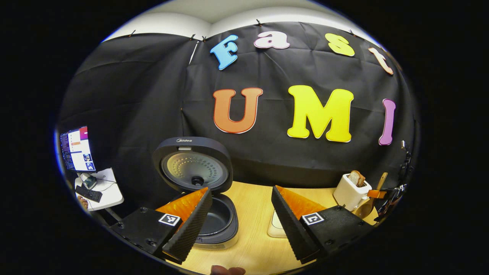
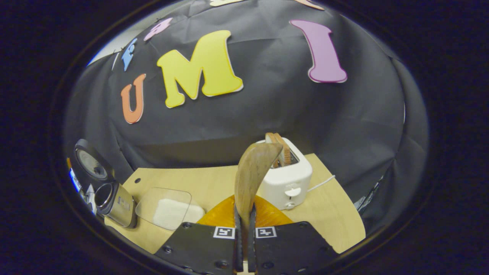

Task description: Close the left gripper, press the button to open the rice cooker; take a wooden spoon from the chopstick holder with the right hand, scoop a spoonful of rice and pour it into the rice cooker, then put the wooden spoon back into the chopstick holder.

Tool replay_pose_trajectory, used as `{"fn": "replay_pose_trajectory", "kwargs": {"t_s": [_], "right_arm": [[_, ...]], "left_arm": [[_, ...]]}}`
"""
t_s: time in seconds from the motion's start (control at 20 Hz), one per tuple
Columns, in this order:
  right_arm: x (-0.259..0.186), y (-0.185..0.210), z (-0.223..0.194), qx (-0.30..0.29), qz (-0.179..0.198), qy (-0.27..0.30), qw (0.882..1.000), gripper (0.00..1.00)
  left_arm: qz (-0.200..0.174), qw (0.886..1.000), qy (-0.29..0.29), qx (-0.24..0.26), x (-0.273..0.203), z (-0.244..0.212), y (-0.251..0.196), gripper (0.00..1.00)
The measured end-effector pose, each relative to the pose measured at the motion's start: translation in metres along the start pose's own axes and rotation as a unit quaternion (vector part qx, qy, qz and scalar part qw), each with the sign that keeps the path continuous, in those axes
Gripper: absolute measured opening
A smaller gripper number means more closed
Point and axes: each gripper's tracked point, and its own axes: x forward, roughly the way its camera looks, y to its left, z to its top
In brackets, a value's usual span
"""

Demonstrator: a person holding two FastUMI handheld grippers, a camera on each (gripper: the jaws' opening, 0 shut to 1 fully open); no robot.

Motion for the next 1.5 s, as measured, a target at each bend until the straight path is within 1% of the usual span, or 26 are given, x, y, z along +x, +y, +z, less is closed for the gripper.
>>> {"fn": "replay_pose_trajectory", "kwargs": {"t_s": [0.1,0.2,0.3,0.4,0.5,0.65,0.85,0.95,1.05,1.15,1.2,1.3,1.5], "right_arm": [[0.003,0.031,0.013,-0.015,0.012,-0.009,1.0,0.05],[0.013,0.072,0.025,-0.025,0.034,-0.018,0.999,0.05],[0.029,0.115,0.03,-0.037,0.055,-0.025,0.997,0.05],[0.048,0.151,0.021,-0.048,0.074,-0.02,0.996,0.05],[0.072,0.177,0.001,-0.057,0.08,-0.006,0.995,0.05],[0.106,0.194,-0.028,-0.077,0.067,0.014,0.995,0.05],[0.139,0.197,-0.052,-0.157,0.037,0.008,0.987,0.05],[0.147,0.2,-0.06,-0.188,0.025,-0.002,0.982,0.05],[0.152,0.203,-0.069,-0.199,0.021,-0.001,0.98,0.05],[0.153,0.208,-0.074,-0.194,0.016,-0.005,0.981,0.05],[0.154,0.213,-0.076,-0.182,0.021,-0.002,0.983,0.05],[0.151,0.23,-0.086,-0.142,0.045,0.013,0.989,0.05],[0.143,0.259,-0.097,-0.079,0.085,0.038,0.993,0.05]], "left_arm": [[-0.001,1.0,0.004,-0.008,-0.002,-0.004,0.01,0.99],[-0.004,1.0,0.007,-0.014,-0.004,-0.009,0.021,0.99],[0.004,1.0,0.012,-0.012,-0.007,-0.013,0.039,0.99],[0.011,1.0,0.018,-0.007,-0.009,-0.019,0.054,0.99],[0.016,0.999,0.029,-0.018,-0.01,-0.023,0.061,0.99],[0.006,0.999,0.028,-0.016,-0.007,-0.018,0.059,0.99],[0.005,0.999,0.037,-0.014,-0.004,-0.025,0.07,0.99],[0.013,0.999,0.049,-0.018,-0.006,-0.034,0.083,0.99],[0.023,0.998,0.06,-0.02,-0.011,-0.042,0.095,1.0],[0.032,0.997,0.066,-0.02,-0.014,-0.044,0.105,1.0],[0.036,0.997,0.066,-0.02,-0.015,-0.044,0.109,1.0],[0.039,0.997,0.066,-0.02,-0.017,-0.044,0.114,1.0],[0.042,0.997,0.067,-0.023,-0.021,-0.046,0.118,0.99]]}}
